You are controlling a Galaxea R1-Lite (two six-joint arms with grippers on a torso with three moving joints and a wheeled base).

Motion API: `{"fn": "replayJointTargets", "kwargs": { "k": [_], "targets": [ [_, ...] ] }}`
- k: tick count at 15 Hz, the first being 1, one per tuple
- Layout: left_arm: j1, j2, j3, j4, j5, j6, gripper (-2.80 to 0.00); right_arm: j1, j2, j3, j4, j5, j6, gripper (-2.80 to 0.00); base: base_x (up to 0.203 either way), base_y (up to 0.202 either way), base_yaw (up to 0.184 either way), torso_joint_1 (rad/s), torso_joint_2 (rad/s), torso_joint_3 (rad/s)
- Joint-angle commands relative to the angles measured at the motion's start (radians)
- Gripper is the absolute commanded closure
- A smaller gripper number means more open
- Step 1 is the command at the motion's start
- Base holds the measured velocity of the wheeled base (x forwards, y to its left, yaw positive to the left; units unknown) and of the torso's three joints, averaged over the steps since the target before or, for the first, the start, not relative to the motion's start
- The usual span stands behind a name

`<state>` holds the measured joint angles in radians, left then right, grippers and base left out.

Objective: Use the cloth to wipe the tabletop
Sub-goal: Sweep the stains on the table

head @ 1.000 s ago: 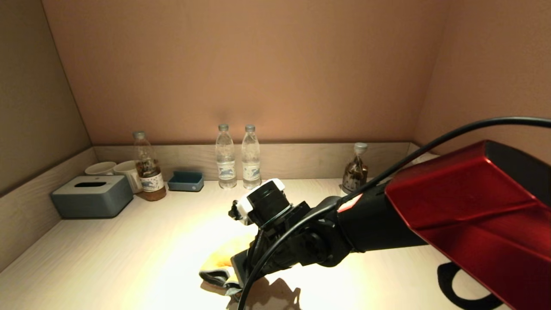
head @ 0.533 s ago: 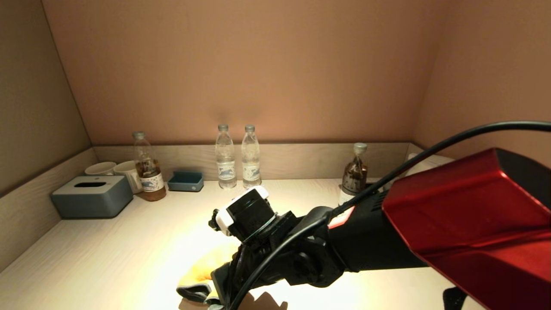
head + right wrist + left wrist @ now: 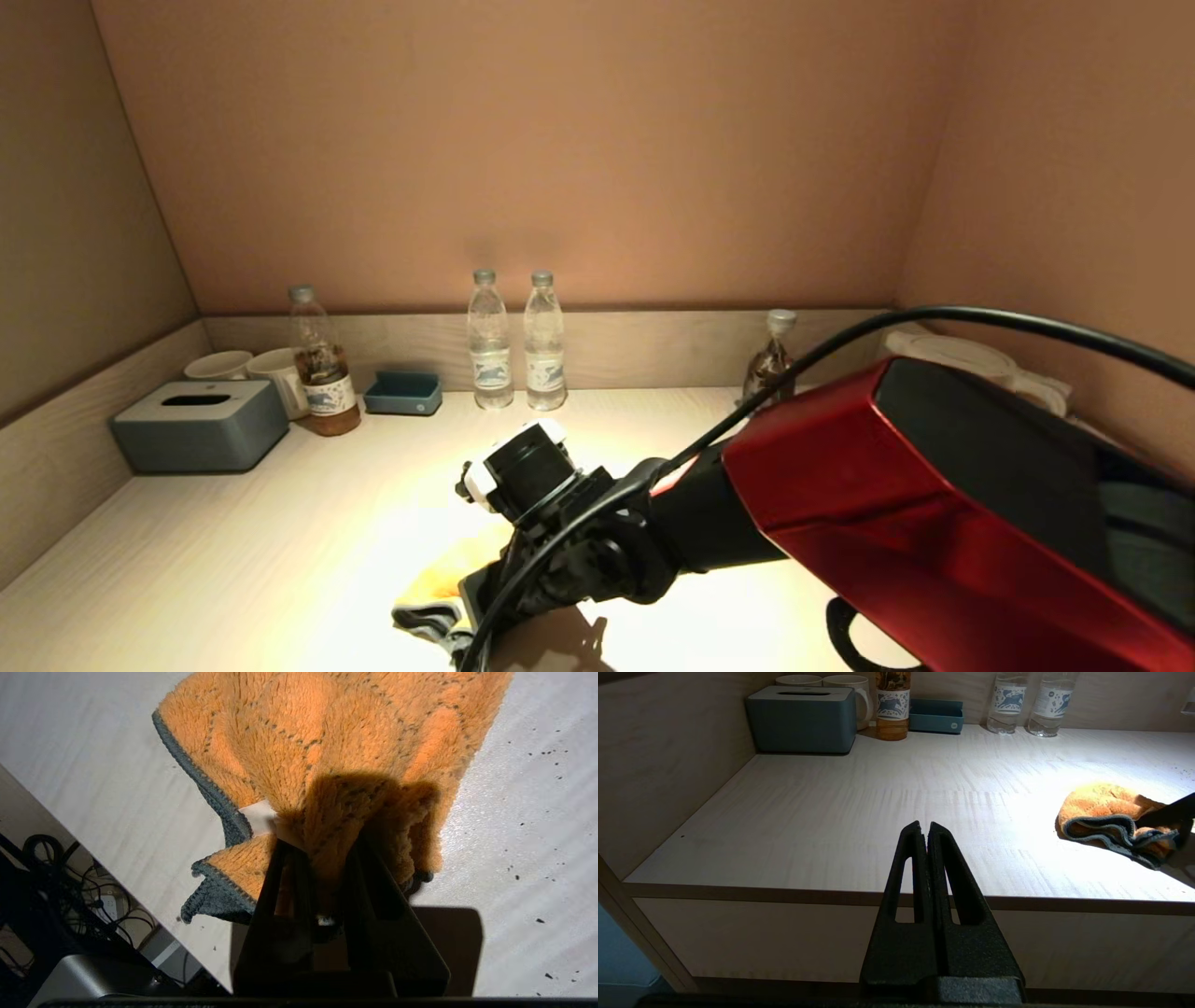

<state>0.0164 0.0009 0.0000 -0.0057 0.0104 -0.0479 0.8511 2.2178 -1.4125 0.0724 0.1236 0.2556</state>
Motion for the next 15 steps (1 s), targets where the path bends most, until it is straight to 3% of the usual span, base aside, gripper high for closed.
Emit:
{"fn": "replayJointTargets", "kwargs": {
  "k": [1, 8, 13, 15],
  "targets": [
    [0.000, 0.001, 0.000, 0.000, 0.000, -0.001, 0.00, -0.029, 0.053, -0.020, 0.003, -0.002, 0.014, 0.00, 0.000, 0.000, 0.000, 0.000, 0.00, 0.000],
    [0.000, 0.001, 0.000, 0.000, 0.000, -0.001, 0.00, -0.180, 0.000, 0.066, 0.000, -0.006, 0.016, 0.00, 0.000, 0.000, 0.000, 0.000, 0.00, 0.000],
    [0.000, 0.001, 0.000, 0.000, 0.000, -0.001, 0.00, -0.301, -0.092, 0.204, -0.012, -0.004, 0.011, 0.00, 0.000, 0.000, 0.000, 0.000, 0.00, 0.000],
    [0.000, 0.001, 0.000, 0.000, 0.000, -0.001, 0.00, -0.314, -0.107, 0.225, -0.022, -0.004, 0.008, 0.00, 0.000, 0.000, 0.000, 0.000, 0.00, 0.000]
  ]
}}
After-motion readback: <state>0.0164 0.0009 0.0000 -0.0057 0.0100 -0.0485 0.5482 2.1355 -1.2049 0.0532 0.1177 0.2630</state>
